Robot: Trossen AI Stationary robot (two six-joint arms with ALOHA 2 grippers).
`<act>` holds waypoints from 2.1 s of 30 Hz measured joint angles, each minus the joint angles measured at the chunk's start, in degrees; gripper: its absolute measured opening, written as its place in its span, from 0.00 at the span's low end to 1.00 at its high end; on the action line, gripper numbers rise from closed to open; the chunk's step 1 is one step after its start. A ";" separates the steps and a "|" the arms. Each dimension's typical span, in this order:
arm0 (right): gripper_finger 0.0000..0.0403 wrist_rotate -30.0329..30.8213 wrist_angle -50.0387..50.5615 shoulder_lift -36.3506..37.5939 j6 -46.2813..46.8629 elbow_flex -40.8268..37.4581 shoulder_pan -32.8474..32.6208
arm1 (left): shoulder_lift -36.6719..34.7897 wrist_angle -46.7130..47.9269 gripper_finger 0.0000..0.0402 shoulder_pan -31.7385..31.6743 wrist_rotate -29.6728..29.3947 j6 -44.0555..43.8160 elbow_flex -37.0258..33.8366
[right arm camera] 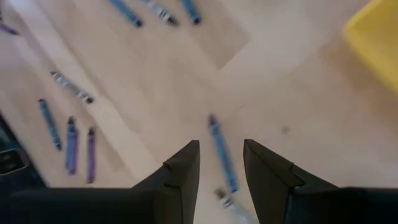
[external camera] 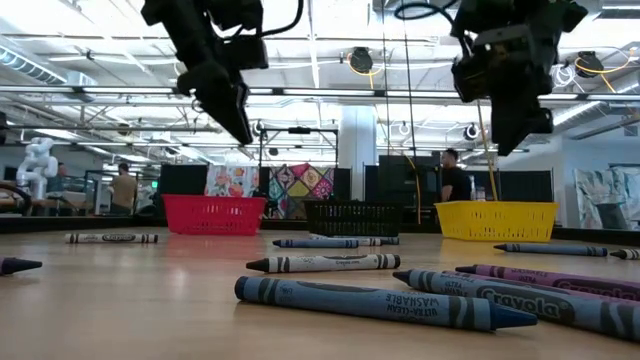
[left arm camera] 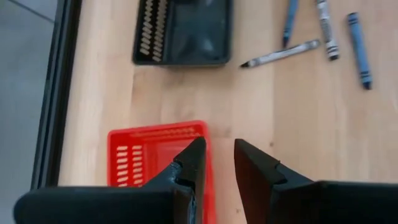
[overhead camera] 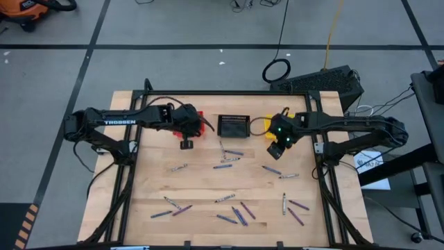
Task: Sort crayons
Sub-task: Put the violet crayon into the black bin
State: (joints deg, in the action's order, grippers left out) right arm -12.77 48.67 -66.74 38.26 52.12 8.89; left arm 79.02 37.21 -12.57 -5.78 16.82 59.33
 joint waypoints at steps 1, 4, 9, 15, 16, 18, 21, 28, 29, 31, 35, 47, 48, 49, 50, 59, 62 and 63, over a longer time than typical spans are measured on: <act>0.28 -0.03 -0.15 0.00 1.64 0.00 -1.26 | 0.00 0.00 0.20 0.55 0.00 0.02 0.04; 0.28 0.67 -0.64 0.00 6.74 0.00 -4.96 | 0.00 0.04 0.20 1.65 0.00 0.04 0.11; 0.28 0.87 -0.70 0.00 14.66 0.00 -11.37 | 0.00 1.45 0.20 2.11 -0.31 0.03 0.11; 0.28 7.41 -4.78 -0.04 24.87 -0.01 -19.30 | 0.00 1.48 0.20 2.11 -0.37 0.00 0.11; 0.28 8.21 -5.38 -0.04 26.10 -0.02 -20.55 | 0.00 1.44 0.20 2.11 -0.40 0.00 0.11; 0.28 9.54 -5.80 -0.04 27.93 0.00 -23.10 | 0.00 1.46 0.20 2.11 -0.44 0.00 0.11; 0.28 9.78 -4.58 -0.04 30.61 -0.01 -26.90 | 0.00 1.45 0.20 2.11 -0.46 -0.02 0.11; 0.28 11.10 -0.94 -0.38 33.27 -0.02 -38.01 | 0.00 1.35 0.20 2.11 -0.48 -0.02 0.11; 0.28 11.70 -0.32 -0.65 33.32 -0.02 -39.31 | 0.00 1.27 0.20 2.11 -0.50 -0.02 0.11; 0.28 12.82 0.83 -1.23 33.64 -0.02 -41.68 | 0.00 1.27 0.20 2.11 -0.50 -0.02 0.11; 0.28 12.89 1.74 -3.11 35.61 -0.02 -45.24 | 0.00 1.27 0.20 2.11 -0.50 -0.02 0.11; 0.28 9.68 1.78 -14.65 41.78 -0.04 -53.90 | 0.00 1.22 0.20 2.11 -0.50 -0.04 0.11; 0.28 9.48 1.74 -15.39 42.39 -0.04 -54.47 | 0.00 1.22 0.20 2.11 -0.50 -0.04 0.11; 0.28 9.53 1.55 -16.10 42.96 -0.04 -55.11 | 0.00 1.22 0.20 2.11 -0.50 -0.04 0.11; 0.28 9.52 1.45 -16.69 43.48 -0.04 -55.73 | 0.00 1.22 0.20 2.11 -0.50 -0.04 0.11; 0.28 9.70 1.33 -20.79 47.08 -0.04 -60.13 | 0.00 1.20 0.20 2.11 -0.50 -0.22 0.11; 0.28 9.77 1.35 -21.27 48.04 -0.04 -61.11 | 0.00 1.19 0.20 2.11 -0.51 -0.83 0.11; 0.28 9.84 1.35 -21.31 48.07 -0.04 -61.38 | 0.00 1.05 0.20 2.11 -0.52 -1.38 0.09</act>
State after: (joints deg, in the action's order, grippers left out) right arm -2.93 50.02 -88.05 86.33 52.07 -52.49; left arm 79.02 38.26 -10.46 -6.31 15.44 59.43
